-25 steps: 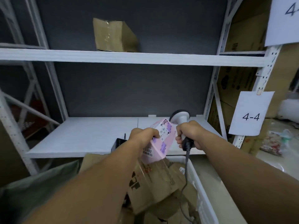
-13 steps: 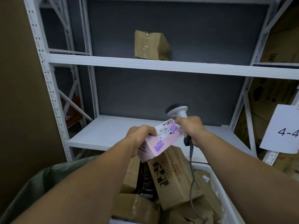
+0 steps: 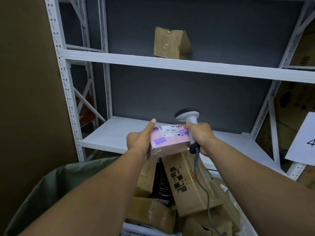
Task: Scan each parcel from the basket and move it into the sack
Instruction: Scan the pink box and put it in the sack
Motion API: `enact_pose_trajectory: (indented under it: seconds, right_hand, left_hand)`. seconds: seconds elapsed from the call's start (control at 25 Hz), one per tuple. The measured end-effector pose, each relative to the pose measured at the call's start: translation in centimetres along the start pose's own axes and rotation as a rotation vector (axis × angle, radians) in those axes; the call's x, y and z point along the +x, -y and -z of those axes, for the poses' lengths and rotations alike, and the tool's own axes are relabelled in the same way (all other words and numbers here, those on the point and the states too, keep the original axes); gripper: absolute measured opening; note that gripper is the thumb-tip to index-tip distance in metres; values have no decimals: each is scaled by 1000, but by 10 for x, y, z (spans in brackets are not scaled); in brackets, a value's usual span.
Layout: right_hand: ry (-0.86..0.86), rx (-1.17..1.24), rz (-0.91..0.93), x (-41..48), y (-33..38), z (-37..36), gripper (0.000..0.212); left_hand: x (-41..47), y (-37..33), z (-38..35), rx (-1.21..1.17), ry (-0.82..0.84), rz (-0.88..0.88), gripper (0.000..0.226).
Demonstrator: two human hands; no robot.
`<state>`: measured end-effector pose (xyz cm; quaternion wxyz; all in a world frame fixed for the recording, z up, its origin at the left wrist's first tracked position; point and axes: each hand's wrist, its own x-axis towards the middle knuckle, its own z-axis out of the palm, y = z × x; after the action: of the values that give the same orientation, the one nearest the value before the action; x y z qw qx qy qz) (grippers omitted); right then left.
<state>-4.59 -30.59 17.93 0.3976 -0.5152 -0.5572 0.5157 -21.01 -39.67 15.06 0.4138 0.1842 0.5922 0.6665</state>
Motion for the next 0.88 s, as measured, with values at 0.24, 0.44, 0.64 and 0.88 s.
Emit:
enact_pose_trajectory:
  seconds: [0.24, 0.44, 0.64, 0.88]
  right_hand:
    - [-89, 37, 37, 9, -8, -3, 25]
    - [-131, 96, 65, 26, -21, -16, 21]
    - [-143, 98, 106, 46, -38, -36, 15]
    - [-120, 64, 113, 66, -64, -55, 8]
  left_hand:
    - [4, 13, -5, -6, 154, -11, 60]
    - [29, 27, -12, -205, 126, -31, 90]
    - [61, 46, -15, -344, 8, 14, 65]
    - [94, 73, -3, -561, 50, 51, 63]
